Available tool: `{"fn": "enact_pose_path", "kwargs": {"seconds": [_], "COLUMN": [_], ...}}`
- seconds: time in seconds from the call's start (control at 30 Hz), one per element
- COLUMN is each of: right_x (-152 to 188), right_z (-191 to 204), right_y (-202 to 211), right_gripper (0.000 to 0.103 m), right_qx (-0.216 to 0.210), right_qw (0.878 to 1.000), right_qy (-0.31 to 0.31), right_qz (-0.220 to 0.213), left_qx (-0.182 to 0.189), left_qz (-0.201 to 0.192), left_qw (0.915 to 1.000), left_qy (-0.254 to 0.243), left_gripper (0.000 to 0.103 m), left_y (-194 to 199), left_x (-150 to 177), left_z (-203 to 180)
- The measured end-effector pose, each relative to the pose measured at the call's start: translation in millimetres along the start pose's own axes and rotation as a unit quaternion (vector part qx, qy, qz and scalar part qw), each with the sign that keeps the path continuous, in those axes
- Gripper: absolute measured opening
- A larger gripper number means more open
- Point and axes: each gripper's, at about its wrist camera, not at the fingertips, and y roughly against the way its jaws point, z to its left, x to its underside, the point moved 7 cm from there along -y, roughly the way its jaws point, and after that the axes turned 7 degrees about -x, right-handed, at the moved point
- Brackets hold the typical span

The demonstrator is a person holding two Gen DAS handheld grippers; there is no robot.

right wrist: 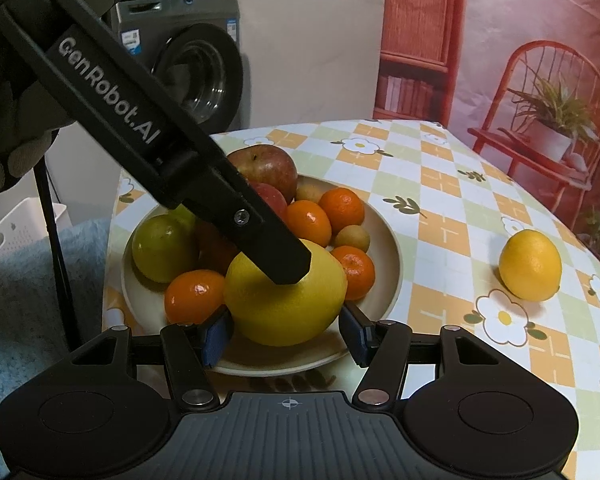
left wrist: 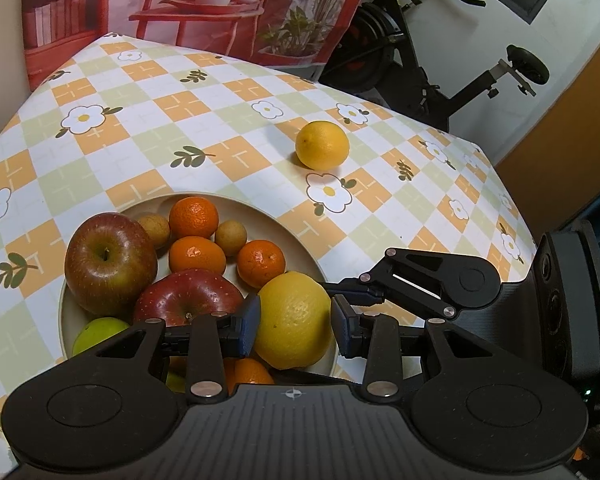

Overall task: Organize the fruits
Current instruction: 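Lower the lemon onto the plate and open both tools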

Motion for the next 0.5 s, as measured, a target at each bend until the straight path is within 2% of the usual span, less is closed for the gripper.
{"fn": "enact_pose_path", "kwargs": {"seconds": [0.5], "right_x": [2], "right_z": [4], "right_y": [8], "right_gripper": [0.055], "right_qx": [-0.005], "right_qw": [1.0], "right_qy": [0.011], "right_qz": [-0.002], "left_qx": [-0.01], "left_qz": [-0.033], "left_qw": [0.9987], "left_qy": [0.037], "left_gripper": [0.041], "left_y": [12], "left_x": [-15], "left_z": [11]}}
